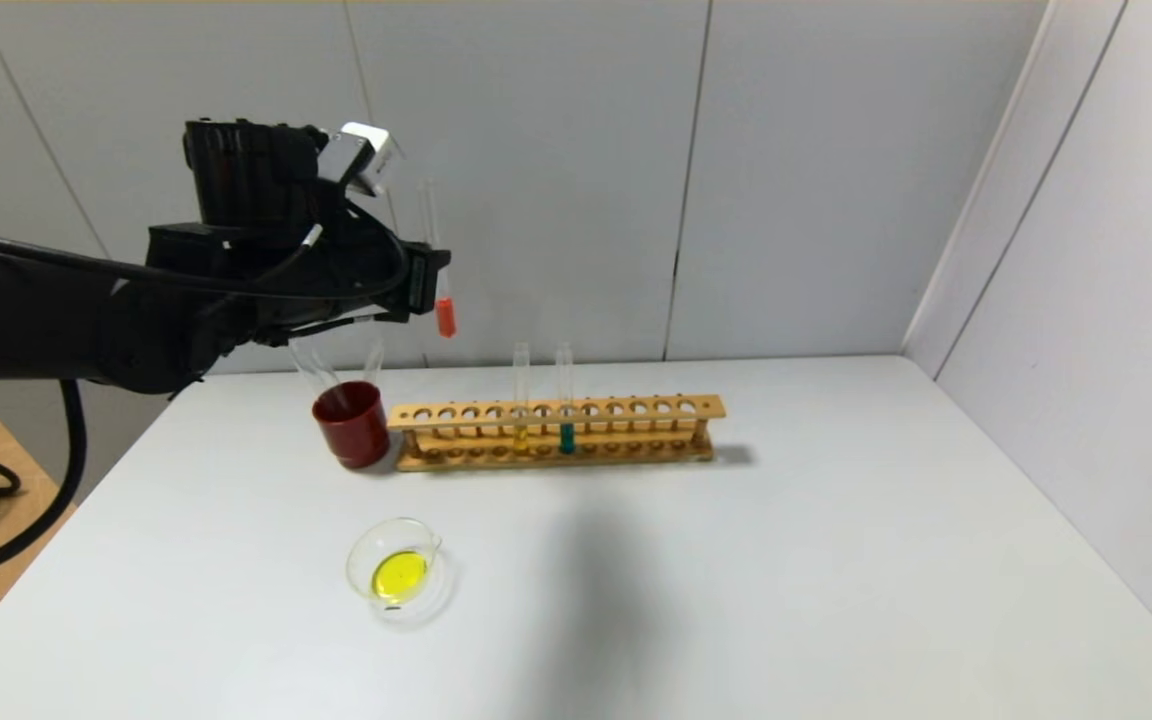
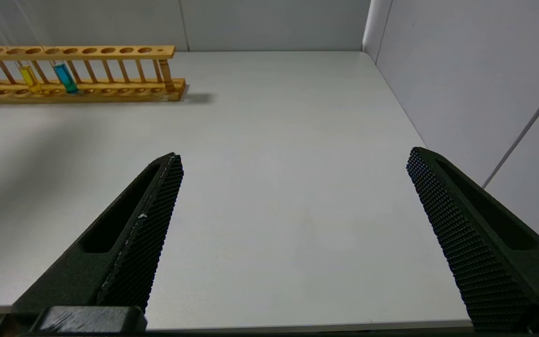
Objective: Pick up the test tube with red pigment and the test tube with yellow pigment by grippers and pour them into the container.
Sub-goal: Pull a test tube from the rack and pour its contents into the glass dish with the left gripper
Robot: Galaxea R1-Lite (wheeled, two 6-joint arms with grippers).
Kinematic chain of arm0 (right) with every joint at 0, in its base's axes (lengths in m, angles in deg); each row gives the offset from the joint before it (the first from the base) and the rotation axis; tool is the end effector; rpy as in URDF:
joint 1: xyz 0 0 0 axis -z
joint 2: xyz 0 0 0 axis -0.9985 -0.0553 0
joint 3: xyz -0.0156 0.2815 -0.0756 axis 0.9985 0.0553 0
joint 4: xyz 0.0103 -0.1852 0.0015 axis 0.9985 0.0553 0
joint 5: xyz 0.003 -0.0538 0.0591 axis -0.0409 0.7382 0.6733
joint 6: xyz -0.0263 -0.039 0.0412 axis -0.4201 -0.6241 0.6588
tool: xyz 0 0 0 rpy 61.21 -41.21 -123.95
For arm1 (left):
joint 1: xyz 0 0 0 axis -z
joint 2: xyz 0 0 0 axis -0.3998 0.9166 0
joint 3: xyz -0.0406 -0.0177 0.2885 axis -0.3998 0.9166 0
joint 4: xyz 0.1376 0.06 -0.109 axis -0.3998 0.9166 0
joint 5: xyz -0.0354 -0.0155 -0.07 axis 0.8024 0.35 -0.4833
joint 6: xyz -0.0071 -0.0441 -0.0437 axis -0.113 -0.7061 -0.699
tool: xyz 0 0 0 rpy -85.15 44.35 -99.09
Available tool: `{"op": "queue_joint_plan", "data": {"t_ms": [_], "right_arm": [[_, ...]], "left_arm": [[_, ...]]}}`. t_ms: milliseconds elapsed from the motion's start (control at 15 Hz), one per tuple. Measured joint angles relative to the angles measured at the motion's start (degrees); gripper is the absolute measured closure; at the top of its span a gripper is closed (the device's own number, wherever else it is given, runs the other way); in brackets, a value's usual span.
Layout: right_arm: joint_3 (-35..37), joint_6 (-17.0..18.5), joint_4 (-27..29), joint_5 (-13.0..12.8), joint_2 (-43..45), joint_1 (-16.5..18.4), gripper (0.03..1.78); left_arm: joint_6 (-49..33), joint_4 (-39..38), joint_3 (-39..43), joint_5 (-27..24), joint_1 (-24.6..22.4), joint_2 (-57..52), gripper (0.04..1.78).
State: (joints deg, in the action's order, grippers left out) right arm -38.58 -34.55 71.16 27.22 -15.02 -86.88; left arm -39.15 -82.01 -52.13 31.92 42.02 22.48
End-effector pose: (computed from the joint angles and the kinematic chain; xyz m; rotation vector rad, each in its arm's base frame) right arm 0.0200 0.0003 0.0757 0.0028 -0.0014 0.0047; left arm 0.3728 -0.1303 0.2451 0.1560 0.0967 -0.4189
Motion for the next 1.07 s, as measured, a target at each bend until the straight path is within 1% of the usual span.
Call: {"op": "queue_joint_plan", "data": {"t_ms": [133,267,467,533,667,800,867,1000,1067], "right_arm": [[0.0,0.0,0.0,0.0,0.0,0.0,0.06],[0.0,0.0,0.0,0.0,0.0,0.0,0.06],[0.0,0.0,0.0,0.0,0.0,0.0,0.06],[0.0,0.0,0.0,0.0,0.0,0.0,0.06],[0.0,0.0,0.0,0.0,0.0,0.0,0.06],[0.0,0.0,0.0,0.0,0.0,0.0,0.06],[0.0,0.0,0.0,0.0,0.0,0.0,0.06],[0.0,0.0,0.0,0.0,0.0,0.0,0.06],[0.0,0.0,0.0,0.0,0.0,0.0,0.06]], "left_arm": [[4.5,2.5,0.8,-0.4,-1.6,-3.0,1.52],[9.7,2.8,2.3,-2.8,-4.6,-5.2,1.52],[17.6,3.0,4.7,-13.2,-10.2,-8.0,1.52],[19.4,3.2,5.3,-16.5,-11.4,-8.6,1.52],[20.4,3.4,5.6,-21.4,-12.5,-9.4,1.52],[21.0,6.0,4.8,-23.6,-12.7,-10.3,1.52],[21.6,9.1,4.2,-24.0,-12.8,-11.1,1.52],[25.5,14.6,3.3,-24.4,-13.3,-12.1,1.52],[28.6,15.8,3.1,-24.5,-13.9,-12.3,1.52]]}}
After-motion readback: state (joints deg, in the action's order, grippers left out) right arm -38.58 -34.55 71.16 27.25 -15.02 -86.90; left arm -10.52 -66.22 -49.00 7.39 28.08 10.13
